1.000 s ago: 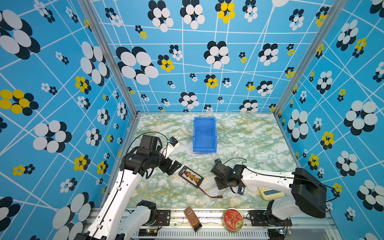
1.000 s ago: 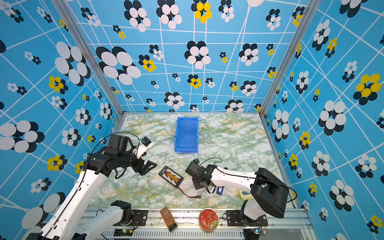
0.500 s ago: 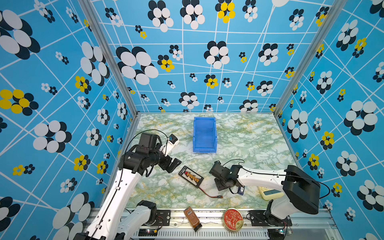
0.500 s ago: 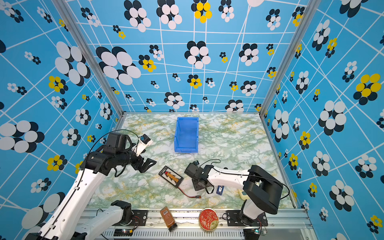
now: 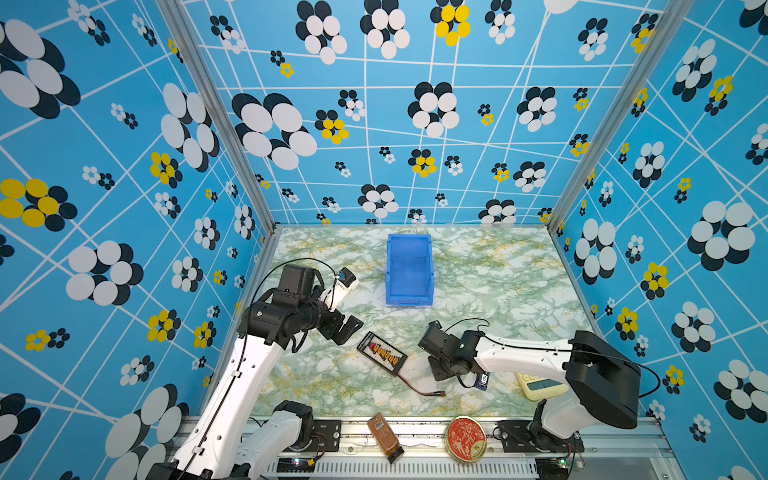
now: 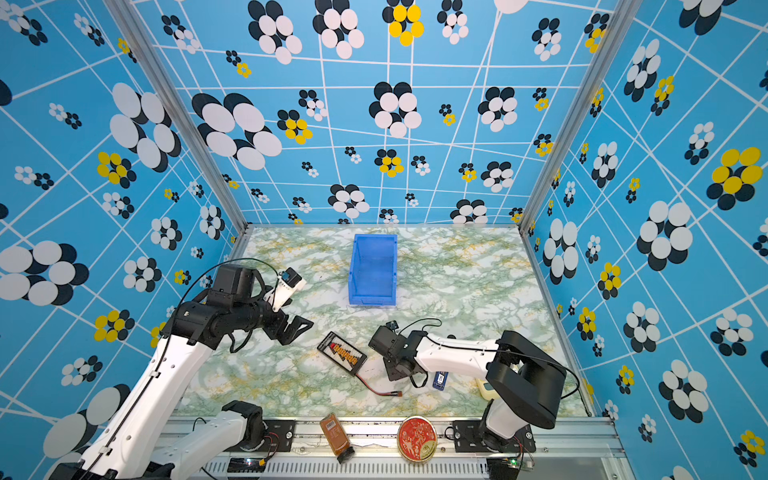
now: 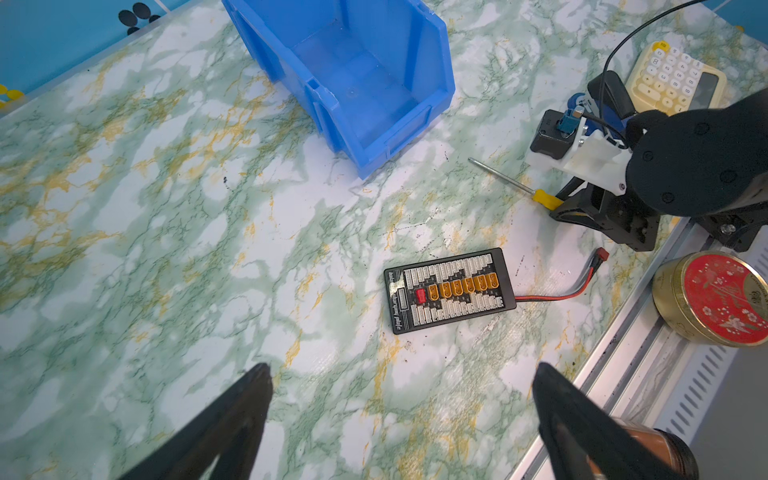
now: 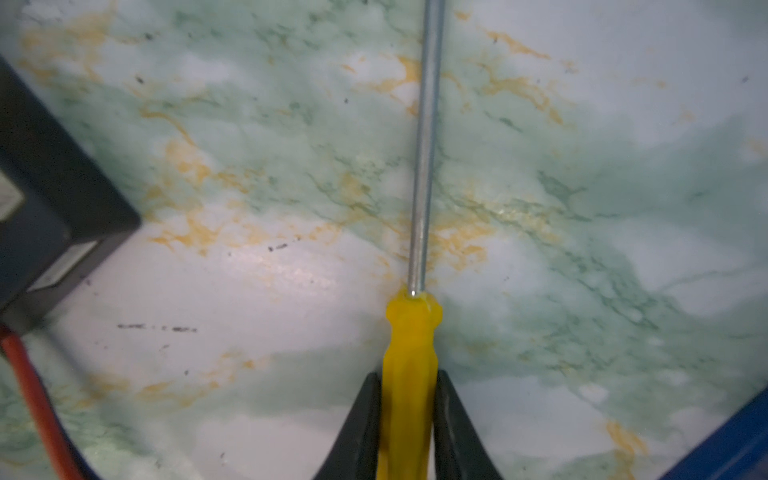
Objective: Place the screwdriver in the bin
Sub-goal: 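Lower the right gripper and close it on the yellow screwdriver handle, then lift the screwdriver with the right gripper and carry it over the blue bin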
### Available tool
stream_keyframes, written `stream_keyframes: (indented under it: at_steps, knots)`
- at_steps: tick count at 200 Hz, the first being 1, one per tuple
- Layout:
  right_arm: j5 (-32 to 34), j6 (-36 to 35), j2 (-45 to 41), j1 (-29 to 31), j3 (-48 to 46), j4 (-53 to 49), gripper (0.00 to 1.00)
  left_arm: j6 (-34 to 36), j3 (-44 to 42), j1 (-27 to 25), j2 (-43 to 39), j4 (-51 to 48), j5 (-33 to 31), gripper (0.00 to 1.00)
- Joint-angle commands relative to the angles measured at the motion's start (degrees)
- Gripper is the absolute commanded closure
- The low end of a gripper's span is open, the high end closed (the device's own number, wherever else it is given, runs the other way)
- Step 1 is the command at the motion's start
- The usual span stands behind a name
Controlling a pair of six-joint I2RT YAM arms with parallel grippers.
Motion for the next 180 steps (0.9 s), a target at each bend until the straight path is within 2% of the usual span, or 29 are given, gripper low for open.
stream_keyframes:
  at_steps: [1,36,108,180]
  knots:
    - [-0.59,0.76,1.63,0.15,-2.94,-0.70,0.80,-1.97,2.10,-0.48,0.44,0.01,0.65,0.01]
    - [-0.71,0.52,1.47,0.15,-3.21,-0.34,0.87,-4.29,3.02,-0.38,1.90,0.01,2.54,0.01]
    - [-1.99,-0.48,-4.58,0.18,-4.61,0.11,0.88,-3.95,4.23,-0.38,5.25,0.00,0.67,0.01]
    - [-5.49,-8.03,-9.94,0.14,1.53,-7.99,0.88,-3.80,6.93,-0.36,6.63,-1.04,0.60,0.01]
